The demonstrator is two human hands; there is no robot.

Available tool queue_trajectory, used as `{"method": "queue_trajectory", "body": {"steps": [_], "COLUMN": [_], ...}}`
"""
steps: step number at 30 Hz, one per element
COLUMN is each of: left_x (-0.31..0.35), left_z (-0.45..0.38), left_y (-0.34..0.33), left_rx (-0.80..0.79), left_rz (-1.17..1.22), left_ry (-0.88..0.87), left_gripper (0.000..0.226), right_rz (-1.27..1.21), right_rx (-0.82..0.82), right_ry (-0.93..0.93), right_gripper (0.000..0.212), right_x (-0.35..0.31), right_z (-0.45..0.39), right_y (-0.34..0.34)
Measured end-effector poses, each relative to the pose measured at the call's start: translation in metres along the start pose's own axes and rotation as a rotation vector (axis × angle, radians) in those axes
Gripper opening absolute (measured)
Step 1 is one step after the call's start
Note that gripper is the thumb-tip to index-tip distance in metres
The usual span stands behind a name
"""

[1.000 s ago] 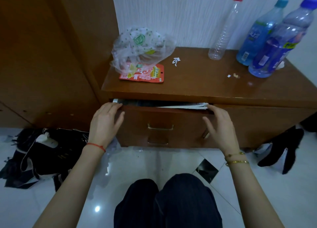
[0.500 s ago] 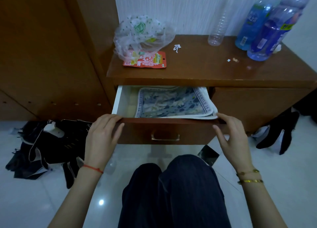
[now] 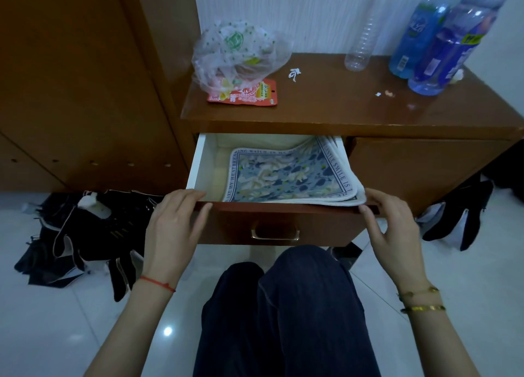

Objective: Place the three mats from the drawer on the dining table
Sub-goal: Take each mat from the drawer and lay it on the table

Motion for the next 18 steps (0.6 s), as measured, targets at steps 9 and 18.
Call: {"method": "queue_trajectory", "body": {"steps": [9,18], "left_x": [0.009,-0.024], "left_z": [-0.077,-0.083], "left_y": [-0.046,-0.112], "left_rx": [-0.152,-0.801], "left_rz": [0.117,0.141], "left_ry": [0.077,0.585], "left_gripper": [0.026,0.046], "right_rz": [-0.031,-0.071], "right_rx": [-0.061,-0.282], "right_ry": [-0.068,-0.267], "right_gripper": [0.032,0.036], "right_x": [0.001,0.013], "right_z": [-0.079,-0.098], "right_y": [-0.021,-0.031]}}
Point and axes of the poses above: each hand's wrist, its own z-axis away from the middle knuckle, its own y-axis out of the back of the hand, x = y × z, the point moved 8 cm from there along -z, towards the middle knuckle, and after that the axes turned 7 degrees about -x, right-handed, at the moved point
